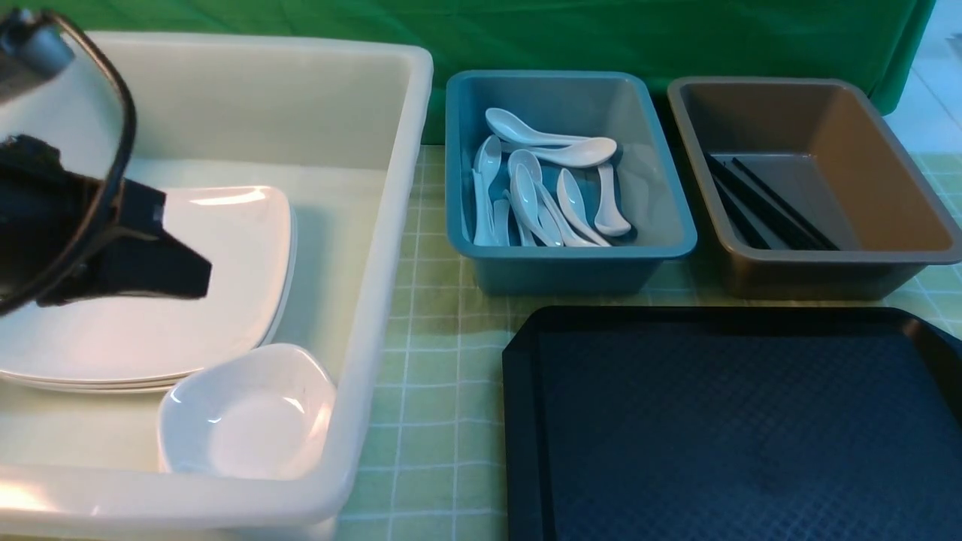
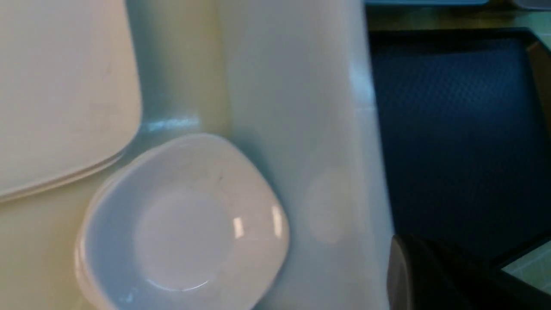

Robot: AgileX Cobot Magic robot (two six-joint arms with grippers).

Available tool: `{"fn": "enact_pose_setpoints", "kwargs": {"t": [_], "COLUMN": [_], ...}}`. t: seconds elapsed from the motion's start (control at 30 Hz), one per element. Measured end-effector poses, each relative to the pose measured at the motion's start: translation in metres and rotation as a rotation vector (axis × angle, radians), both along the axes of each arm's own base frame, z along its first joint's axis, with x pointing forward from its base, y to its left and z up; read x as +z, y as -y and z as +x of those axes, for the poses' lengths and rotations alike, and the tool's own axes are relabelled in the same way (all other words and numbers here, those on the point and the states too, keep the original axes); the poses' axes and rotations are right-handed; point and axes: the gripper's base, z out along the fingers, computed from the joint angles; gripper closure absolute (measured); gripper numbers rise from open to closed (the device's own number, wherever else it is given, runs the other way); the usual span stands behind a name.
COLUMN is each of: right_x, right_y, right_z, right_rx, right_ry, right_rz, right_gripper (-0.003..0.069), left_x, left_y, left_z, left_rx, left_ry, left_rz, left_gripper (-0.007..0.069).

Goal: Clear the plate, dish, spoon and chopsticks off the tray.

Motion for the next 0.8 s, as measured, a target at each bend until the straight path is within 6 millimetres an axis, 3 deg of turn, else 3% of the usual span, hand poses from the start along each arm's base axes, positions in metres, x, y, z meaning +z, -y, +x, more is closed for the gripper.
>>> {"fn": "enact_pose_setpoints", "kwargs": {"t": [0.1, 0.2, 0.4, 0.57, 0.8], "right_x": [0.000, 0.000, 0.000, 0.000, 0.000], "right_y": [0.000, 0.000, 0.000, 0.000, 0.000], "right_z": [0.000, 0.000, 0.000, 0.000, 0.000], "right_rx": [0.000, 0.000, 0.000, 0.000, 0.000], "right_ry": [0.000, 0.000, 0.000, 0.000, 0.000], "right_rz": [0.000, 0.000, 0.000, 0.000, 0.000], "right_gripper": [0.0461, 0.0460, 0.0445, 0.0428, 0.0422], "left_x": [0.023, 0.030, 0.006, -0.013, -0.018], "left_y": [0.007, 0.008, 0.001, -0.004, -0.014], "left_z": [-0.036, -0.067, -0.103, -0.113, -0.110], "left_rx": [-0.007, 0.025, 0.151, 0.167, 0.183], "left_ry": [0.160, 0.317, 0.508, 0.529, 0.568], "left_rz": [-0.016, -0.043, -0.131, -0.055, 0.148], "left_gripper": [0.0629, 0.0629, 0.0629, 0.0629, 0.0629]}}
